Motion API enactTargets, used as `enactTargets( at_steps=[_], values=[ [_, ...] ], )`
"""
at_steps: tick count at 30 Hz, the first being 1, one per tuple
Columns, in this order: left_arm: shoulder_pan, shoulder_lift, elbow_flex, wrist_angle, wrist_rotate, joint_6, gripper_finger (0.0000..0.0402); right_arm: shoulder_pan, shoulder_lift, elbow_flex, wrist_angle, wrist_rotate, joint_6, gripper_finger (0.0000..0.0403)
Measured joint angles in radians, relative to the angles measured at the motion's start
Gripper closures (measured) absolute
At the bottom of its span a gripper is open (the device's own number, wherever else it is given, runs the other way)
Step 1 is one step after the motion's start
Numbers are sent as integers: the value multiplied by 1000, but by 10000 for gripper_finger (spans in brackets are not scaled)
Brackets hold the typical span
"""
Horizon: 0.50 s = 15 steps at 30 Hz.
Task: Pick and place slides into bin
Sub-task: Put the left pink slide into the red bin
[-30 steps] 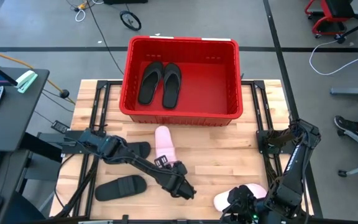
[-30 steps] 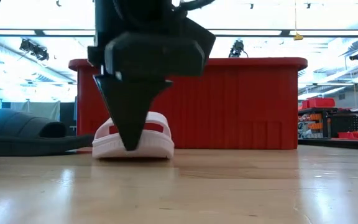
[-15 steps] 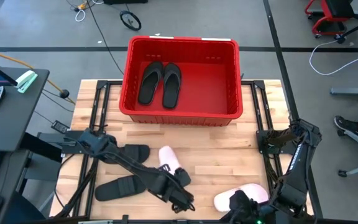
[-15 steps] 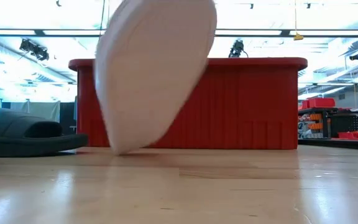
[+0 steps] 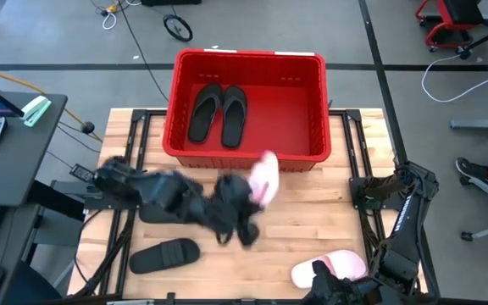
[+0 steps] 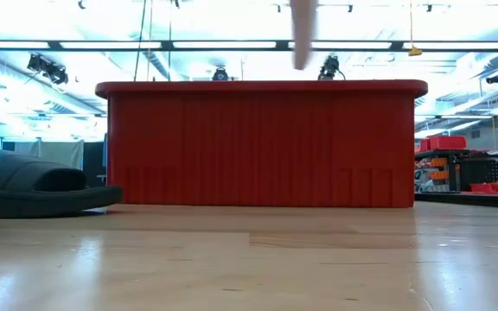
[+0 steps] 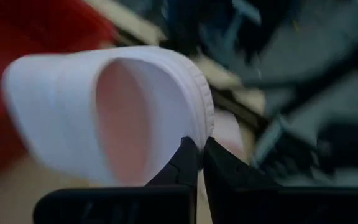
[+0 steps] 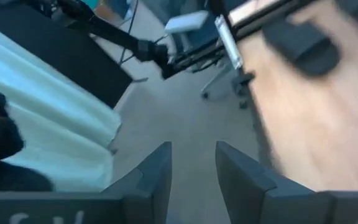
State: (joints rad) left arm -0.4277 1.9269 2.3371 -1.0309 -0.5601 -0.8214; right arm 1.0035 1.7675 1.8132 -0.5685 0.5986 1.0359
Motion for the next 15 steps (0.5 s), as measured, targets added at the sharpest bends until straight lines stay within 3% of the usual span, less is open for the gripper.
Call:
enactTargets(
  at_steps=[5,10,15],
  values=[
    [182,-60,3,77,24,105,391,-14,-44,0,-11,145,-82,278],
    [423,-32,-1,102,195,165,391,-38,-135,0,-32,344,-167,282],
    [623,54,-1,114,300,152,391,-71,-216,0,-50,408,-278,281]
  ],
)
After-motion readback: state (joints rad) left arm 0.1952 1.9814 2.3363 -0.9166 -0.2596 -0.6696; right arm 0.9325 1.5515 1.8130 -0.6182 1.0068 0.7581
